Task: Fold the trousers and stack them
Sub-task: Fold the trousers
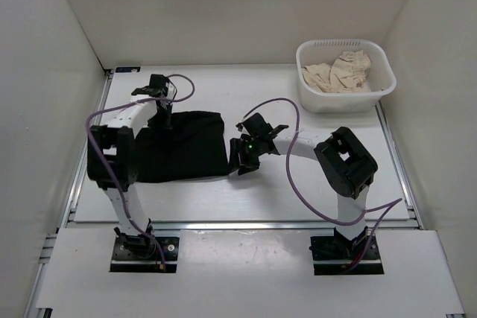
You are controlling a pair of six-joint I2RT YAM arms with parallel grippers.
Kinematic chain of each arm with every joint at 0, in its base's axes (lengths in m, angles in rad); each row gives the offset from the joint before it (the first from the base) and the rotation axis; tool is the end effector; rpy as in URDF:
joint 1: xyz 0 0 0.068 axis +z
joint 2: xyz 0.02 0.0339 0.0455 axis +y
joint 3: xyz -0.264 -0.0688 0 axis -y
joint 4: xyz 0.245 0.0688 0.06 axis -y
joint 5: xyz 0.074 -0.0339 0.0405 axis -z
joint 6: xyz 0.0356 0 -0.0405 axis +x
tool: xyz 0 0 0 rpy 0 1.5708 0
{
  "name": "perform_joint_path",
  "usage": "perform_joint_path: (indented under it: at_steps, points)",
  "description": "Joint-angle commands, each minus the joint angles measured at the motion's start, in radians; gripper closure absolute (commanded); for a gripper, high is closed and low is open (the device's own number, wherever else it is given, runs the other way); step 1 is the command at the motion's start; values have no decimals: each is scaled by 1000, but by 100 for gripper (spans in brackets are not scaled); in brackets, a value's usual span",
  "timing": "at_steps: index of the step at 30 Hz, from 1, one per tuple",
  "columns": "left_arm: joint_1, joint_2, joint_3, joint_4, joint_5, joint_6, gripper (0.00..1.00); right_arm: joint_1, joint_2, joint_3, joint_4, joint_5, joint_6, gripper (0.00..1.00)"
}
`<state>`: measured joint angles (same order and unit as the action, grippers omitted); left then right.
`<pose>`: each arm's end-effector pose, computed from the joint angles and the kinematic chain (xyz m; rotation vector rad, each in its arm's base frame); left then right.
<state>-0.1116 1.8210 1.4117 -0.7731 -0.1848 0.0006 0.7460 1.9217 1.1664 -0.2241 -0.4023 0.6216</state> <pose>0.3737 -0.0353 0.2259 0.1036 2.7342 0.2233 0.2768 0.2748 0.1485 -0.3439 2.7538 0.9708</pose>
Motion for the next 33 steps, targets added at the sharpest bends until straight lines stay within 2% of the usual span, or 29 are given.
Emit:
perform_joint_path:
  at_steps: [1,4,5,6,7,10,11,15,18,21,22,25,27,28,30,33]
  points:
    - [46,40,75,-69,-10,-1,80,6,10,52,-32,-3,-17,42]
    - [85,87,107,-78,-21,-1,68,6,10,61,-32,-3,-26,32]
    - [96,99,125,-78,-30,-1,62,6,10,73,-32,-3,-26,28]
    - [118,100,136,-87,-30,-1,48,6,0,87,-32,-3,-36,26]
    - [128,100,160,-88,-30,-1,25,6,0,96,-32,-3,-36,24]
    - [179,100,211,-115,-30,-1,4,6,35,156,-32,-3,-36,20]
    - [196,100,222,-127,-30,-1,0,6,48,176,-53,6,-36,18]
    - [309,54,198,-184,96,-1,0,6,141,279,-130,46,-25,18]
    - [348,44,67,-193,142,-1,0,6,198,288,-126,11,3,22]
    - [371,35,-46,-193,153,-1,0,6,220,297,-113,-29,13,38]
    - [384,44,-65,-193,163,-1,0,6,229,297,-103,-42,23,49]
    - [385,55,-115,-183,186,-1,0,6,229,286,-78,-73,32,63]
    - [385,55,-115,-183,197,-1,0,6,229,286,-67,-96,41,60]
    - [394,55,-115,-183,197,-1,0,-3,229,286,-58,-111,41,48]
    - [394,37,-70,-183,246,-1,0,-4,229,276,-49,-112,41,38]
    - [394,12,39,-192,236,-1,0,-4,206,276,-52,-112,7,33]
